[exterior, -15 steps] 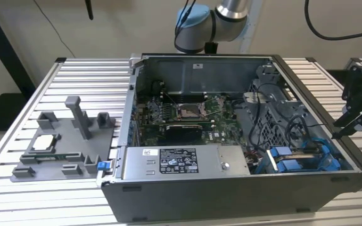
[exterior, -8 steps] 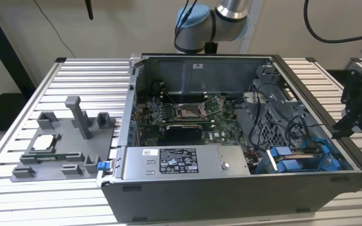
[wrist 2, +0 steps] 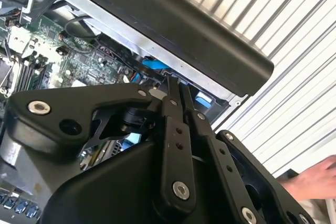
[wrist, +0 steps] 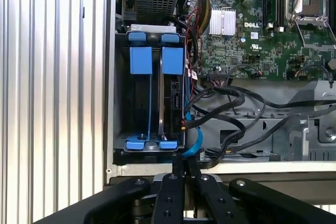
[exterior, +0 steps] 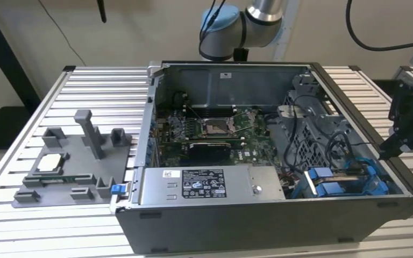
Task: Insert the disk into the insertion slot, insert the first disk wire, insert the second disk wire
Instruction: 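Insert the first disk wire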
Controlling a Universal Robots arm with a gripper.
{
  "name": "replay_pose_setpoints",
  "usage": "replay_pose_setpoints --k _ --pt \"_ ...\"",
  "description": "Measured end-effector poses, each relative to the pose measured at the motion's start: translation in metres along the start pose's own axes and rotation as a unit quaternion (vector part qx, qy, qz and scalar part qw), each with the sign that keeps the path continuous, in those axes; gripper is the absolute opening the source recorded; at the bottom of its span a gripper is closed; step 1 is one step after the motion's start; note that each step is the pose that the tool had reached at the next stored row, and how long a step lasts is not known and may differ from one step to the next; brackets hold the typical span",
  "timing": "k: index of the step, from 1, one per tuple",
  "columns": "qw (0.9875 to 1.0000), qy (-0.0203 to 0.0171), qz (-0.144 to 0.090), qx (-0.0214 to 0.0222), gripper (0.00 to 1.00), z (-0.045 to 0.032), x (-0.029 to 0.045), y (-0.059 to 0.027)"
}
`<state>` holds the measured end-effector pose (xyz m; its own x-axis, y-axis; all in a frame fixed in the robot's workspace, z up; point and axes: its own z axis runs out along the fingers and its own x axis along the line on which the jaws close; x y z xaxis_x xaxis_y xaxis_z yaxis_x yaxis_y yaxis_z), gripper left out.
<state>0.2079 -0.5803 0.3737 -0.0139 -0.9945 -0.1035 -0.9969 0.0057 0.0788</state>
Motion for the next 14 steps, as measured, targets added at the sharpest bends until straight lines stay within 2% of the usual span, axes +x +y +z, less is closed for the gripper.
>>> replay_pose_setpoints --k 1,10,14 --pt "1.0000 0.0000 0.000 0.0000 1.00 0.0000 0.0000 0.0000" --pt "1.0000 -0.0009 0.000 -0.0001 1.00 0.0010 0.0006 -0.0001" --pt "1.0000 -0.0053 0.000 -0.0001 1.00 0.0022 0.0007 -0.0002"
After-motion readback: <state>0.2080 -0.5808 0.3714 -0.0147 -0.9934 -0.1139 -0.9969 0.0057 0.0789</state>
